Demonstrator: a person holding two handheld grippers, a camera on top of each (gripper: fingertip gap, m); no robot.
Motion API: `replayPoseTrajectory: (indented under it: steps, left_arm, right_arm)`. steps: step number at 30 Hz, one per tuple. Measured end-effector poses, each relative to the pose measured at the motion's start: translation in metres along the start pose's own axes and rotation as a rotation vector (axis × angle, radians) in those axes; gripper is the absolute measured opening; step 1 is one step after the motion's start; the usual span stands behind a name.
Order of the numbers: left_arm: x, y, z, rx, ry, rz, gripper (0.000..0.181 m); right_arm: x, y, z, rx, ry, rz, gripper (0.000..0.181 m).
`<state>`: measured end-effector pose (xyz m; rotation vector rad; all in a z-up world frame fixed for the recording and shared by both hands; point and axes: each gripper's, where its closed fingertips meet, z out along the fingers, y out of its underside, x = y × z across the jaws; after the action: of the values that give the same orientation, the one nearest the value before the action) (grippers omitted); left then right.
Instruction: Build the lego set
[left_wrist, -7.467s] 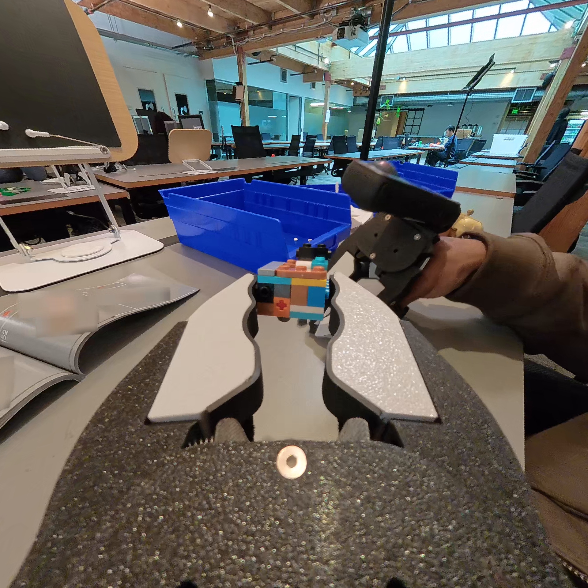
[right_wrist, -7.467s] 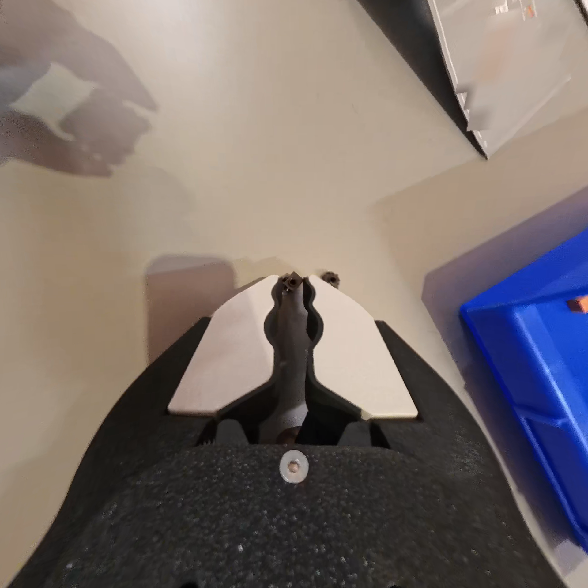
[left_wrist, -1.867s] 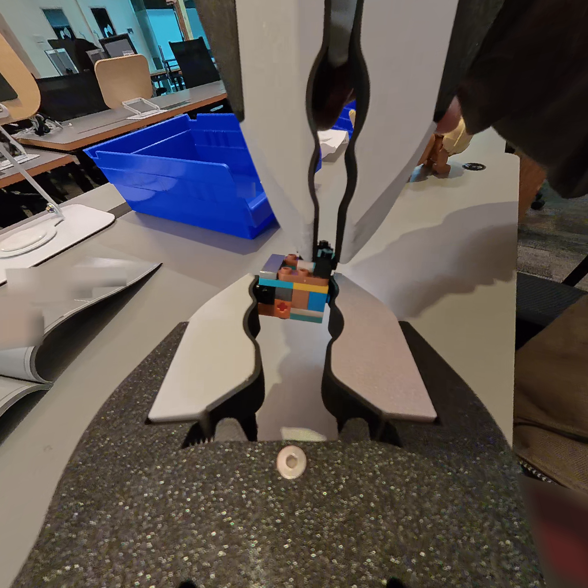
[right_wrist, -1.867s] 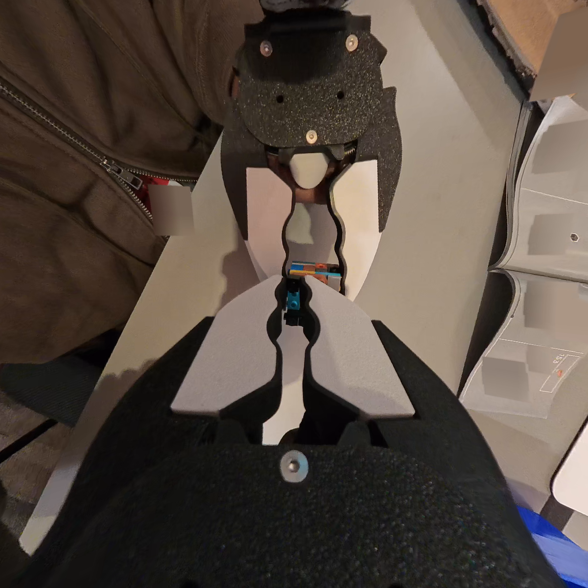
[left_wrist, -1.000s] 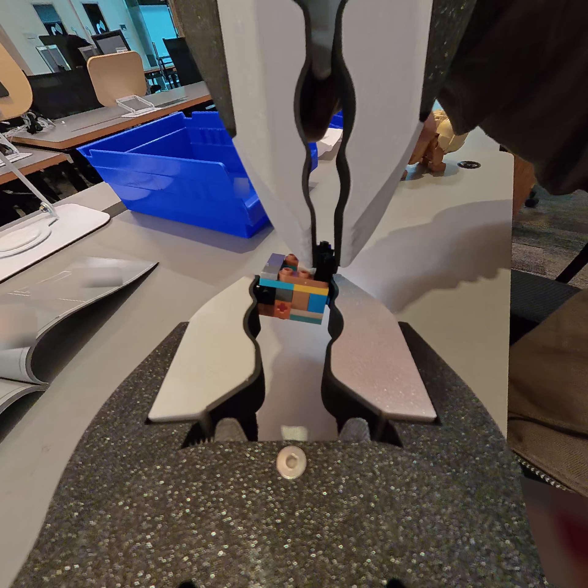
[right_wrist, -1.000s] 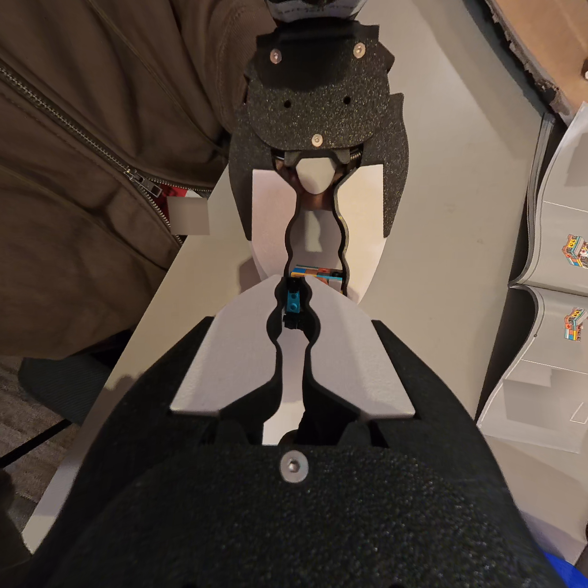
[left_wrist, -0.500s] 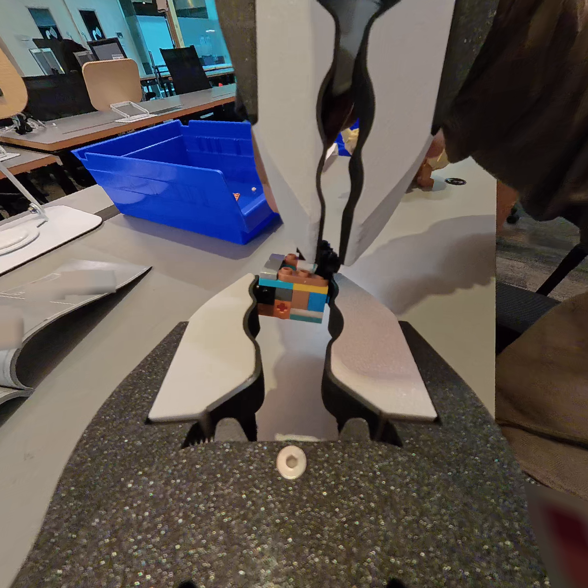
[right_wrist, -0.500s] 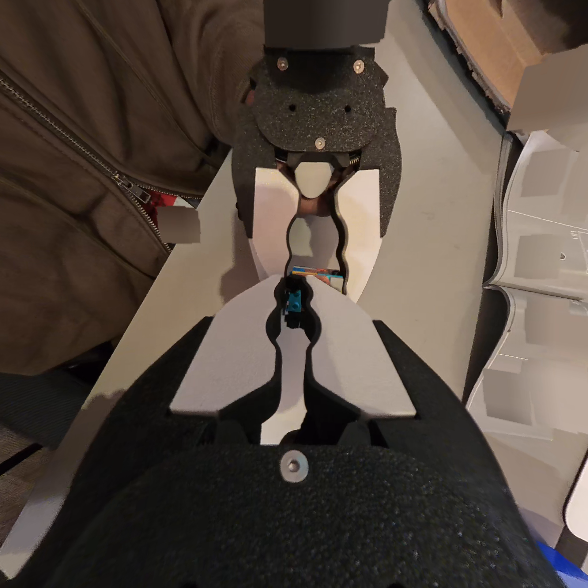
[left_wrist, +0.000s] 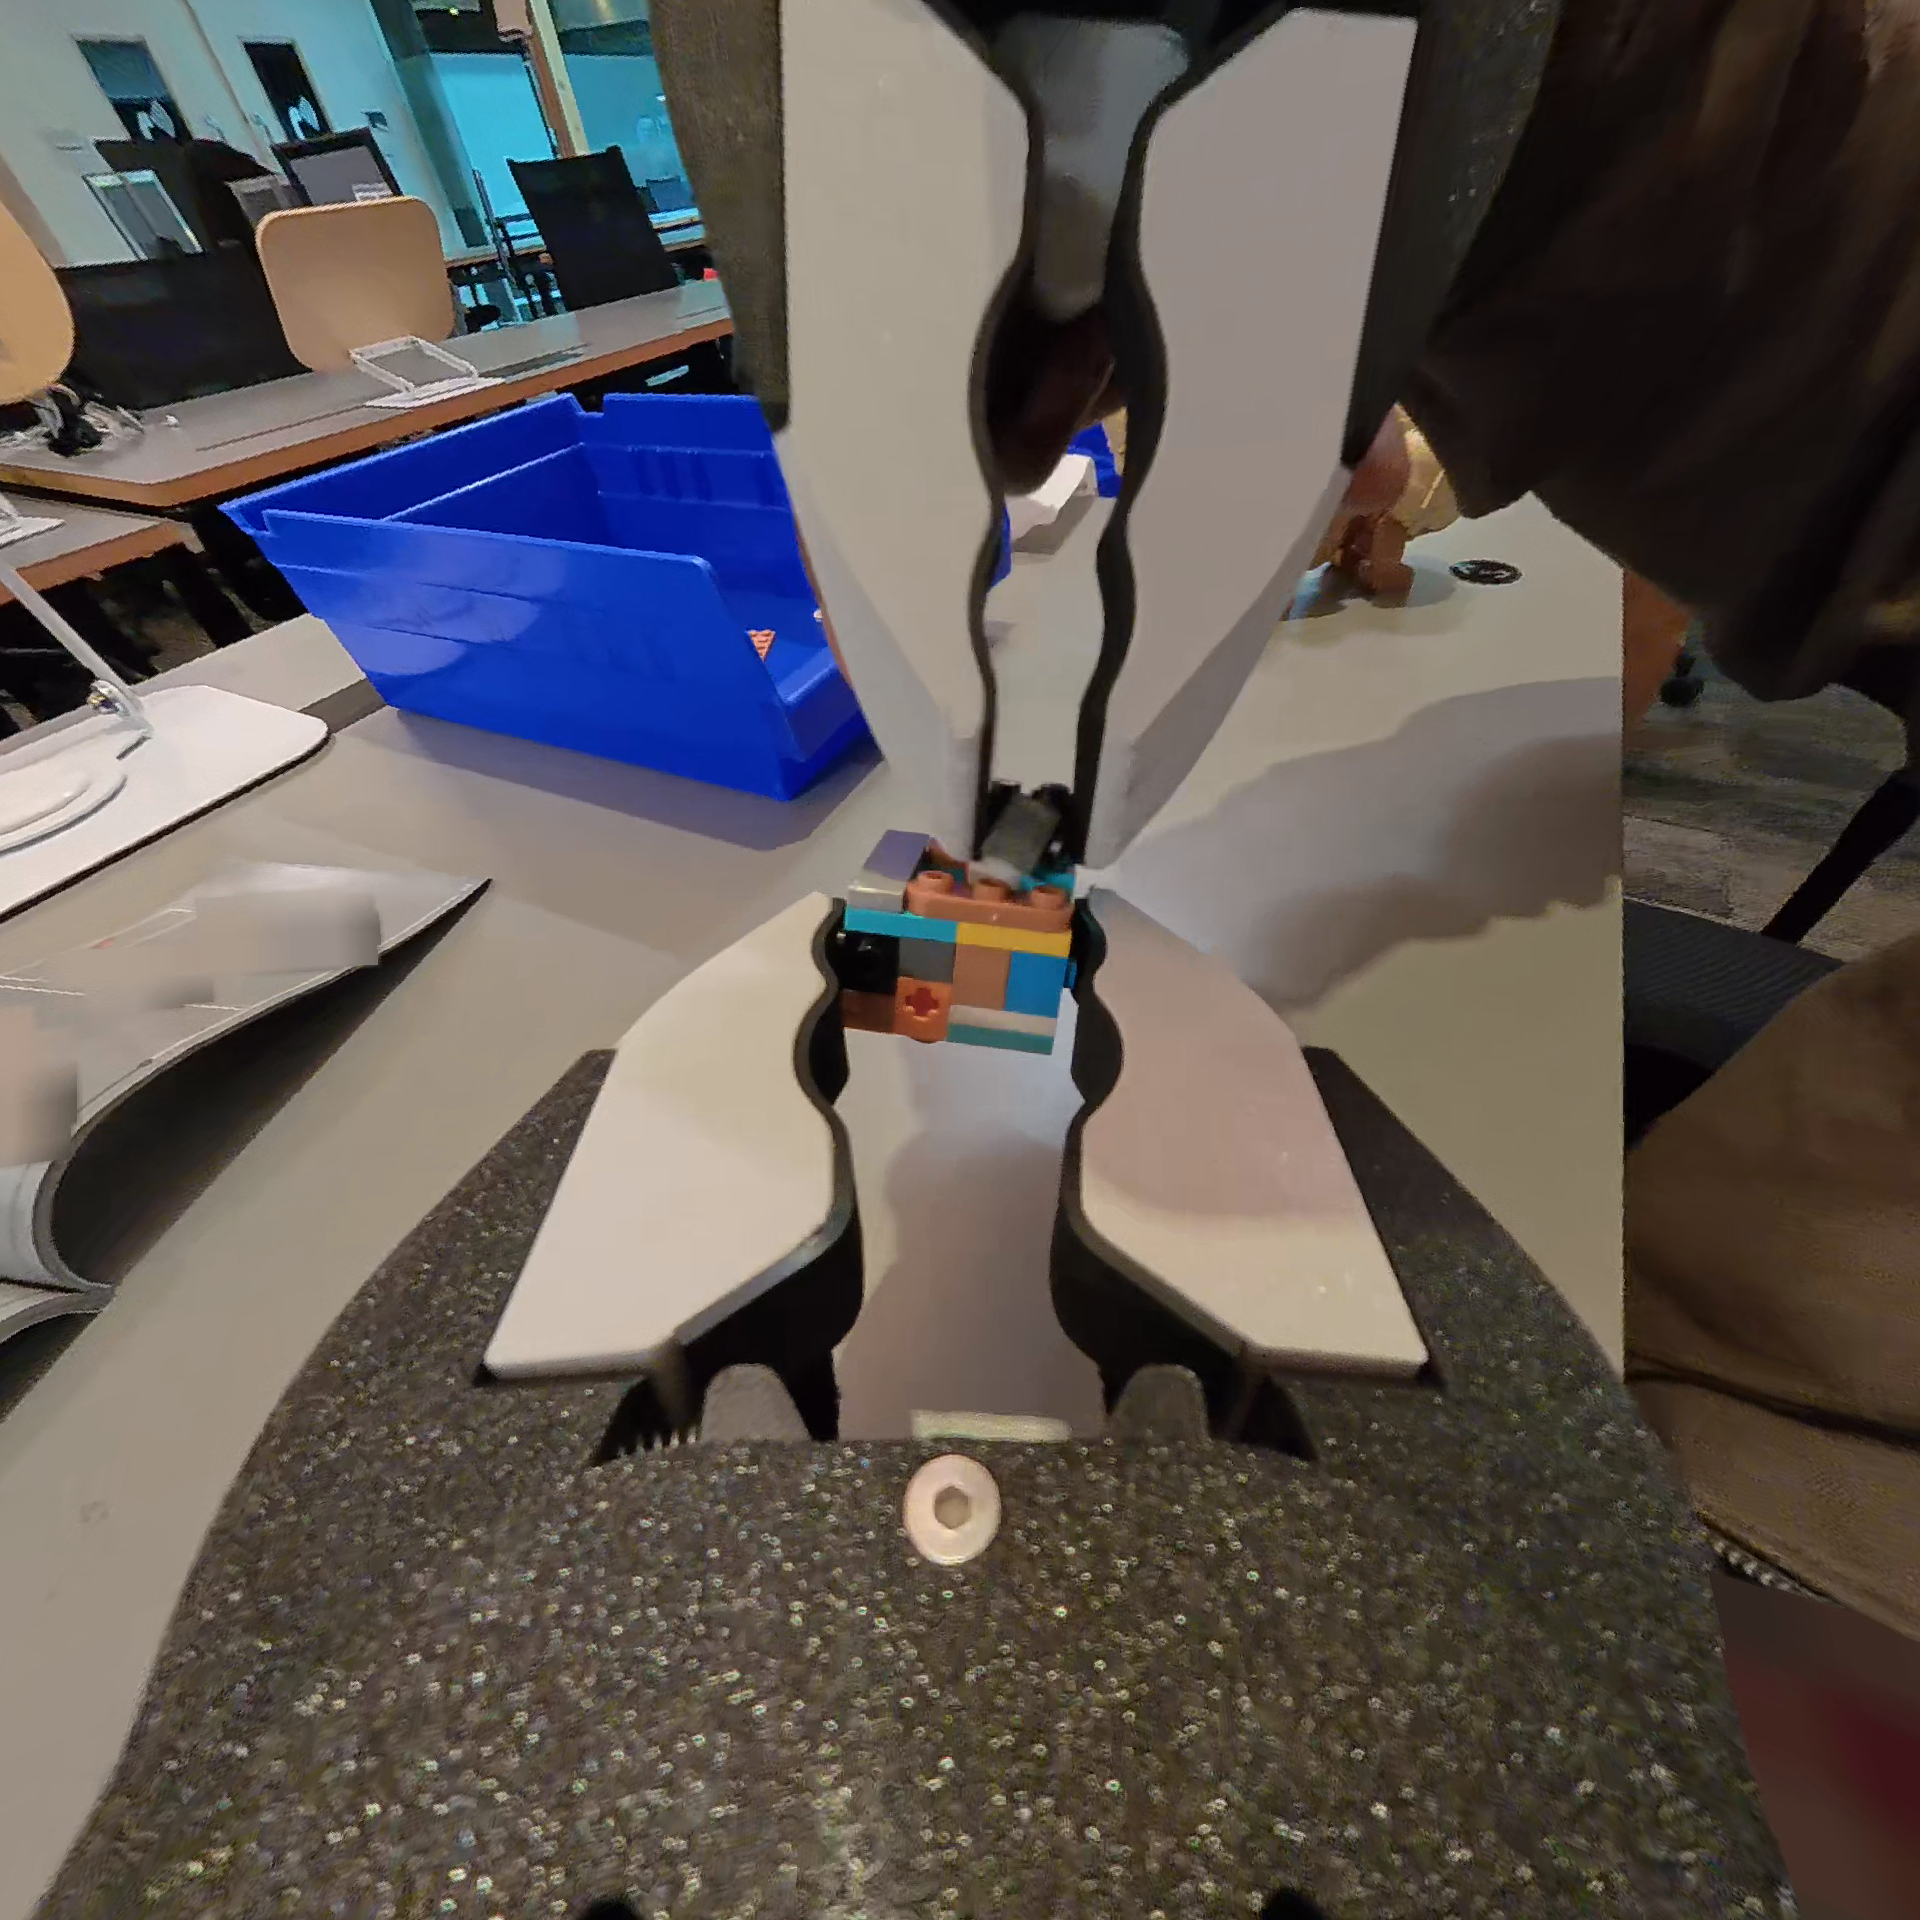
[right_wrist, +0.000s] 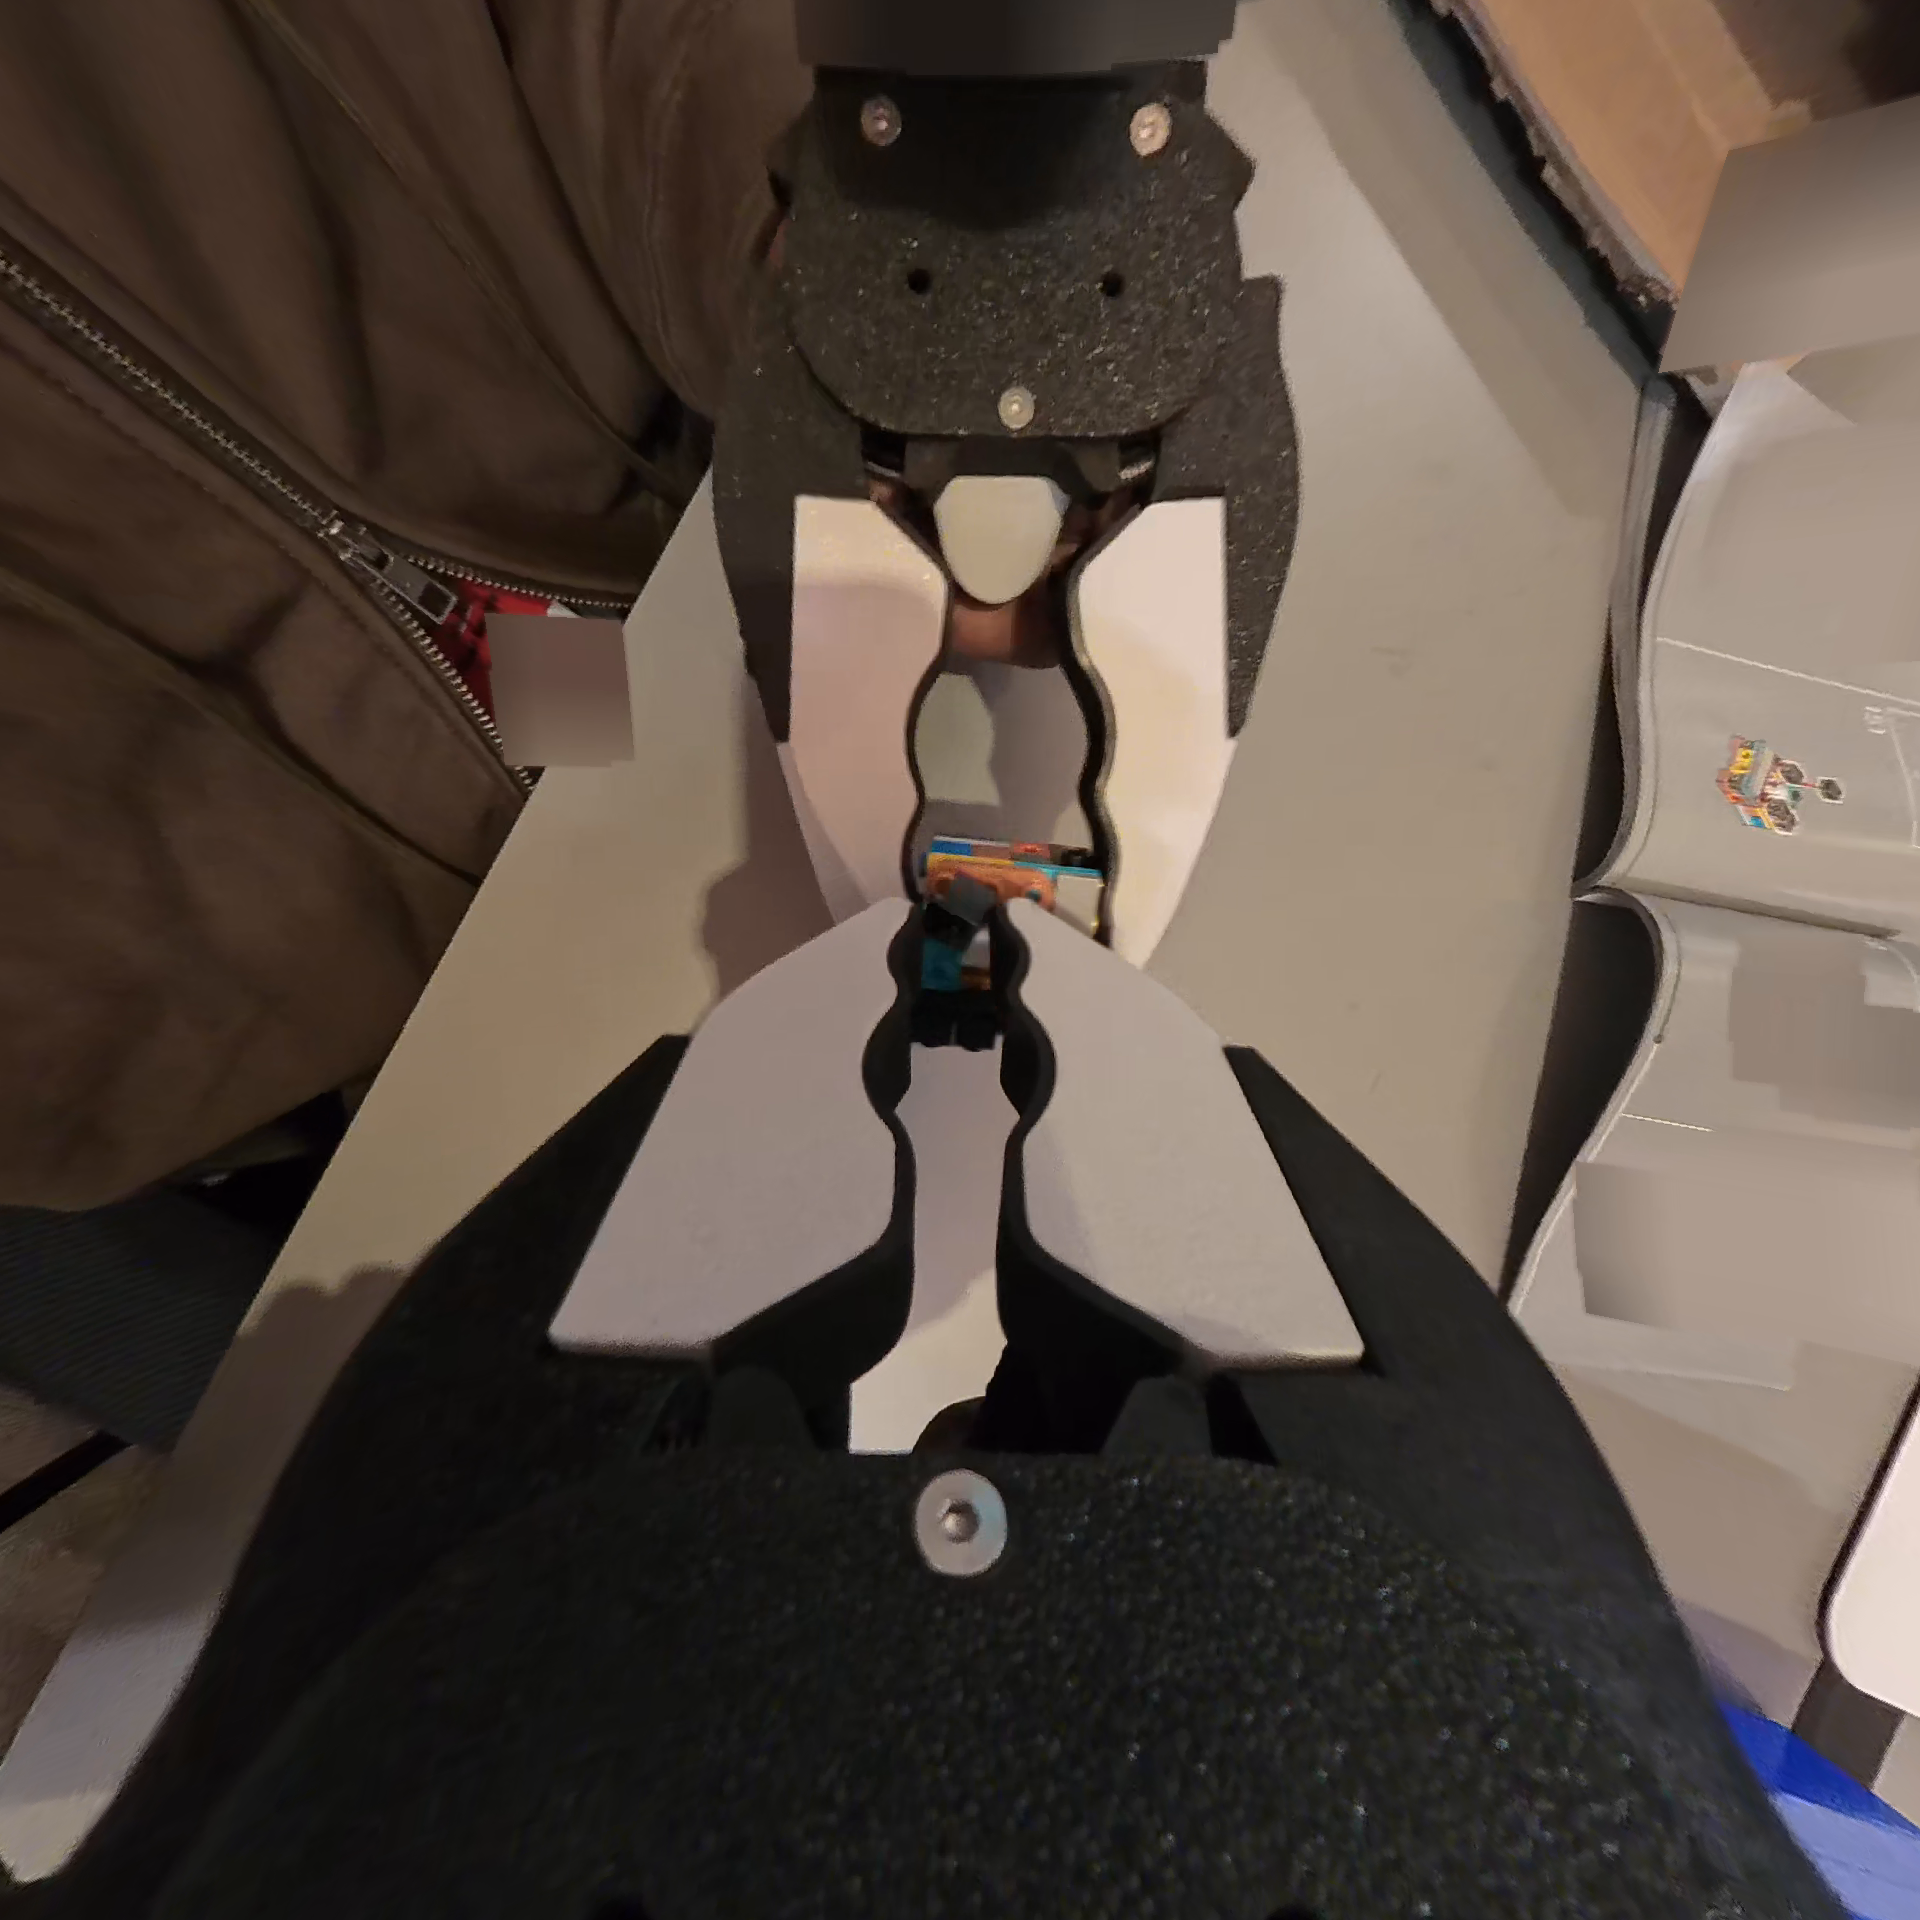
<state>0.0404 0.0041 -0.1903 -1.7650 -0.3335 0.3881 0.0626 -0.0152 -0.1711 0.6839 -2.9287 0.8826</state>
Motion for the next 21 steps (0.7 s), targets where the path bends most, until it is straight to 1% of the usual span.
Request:
replayPoseTrajectory:
  steps: [11, 21]
  left_arm:
    - [-0.0019, -0.0006, -0.0014, 0.007, -0.002, -0.016, 0.041]
    - [-0.0020, -0.0038, -0.0026, 0.027, 0.008, -0.036, 0.041]
  right_arm:
    - [-0.0004, -0.0004, 0.0024, -0.004, 0.009, -0.018, 0.011]
    - [0.0009, -0.0018, 0.0014, 0.013, 0.032, -0.017, 0.018]
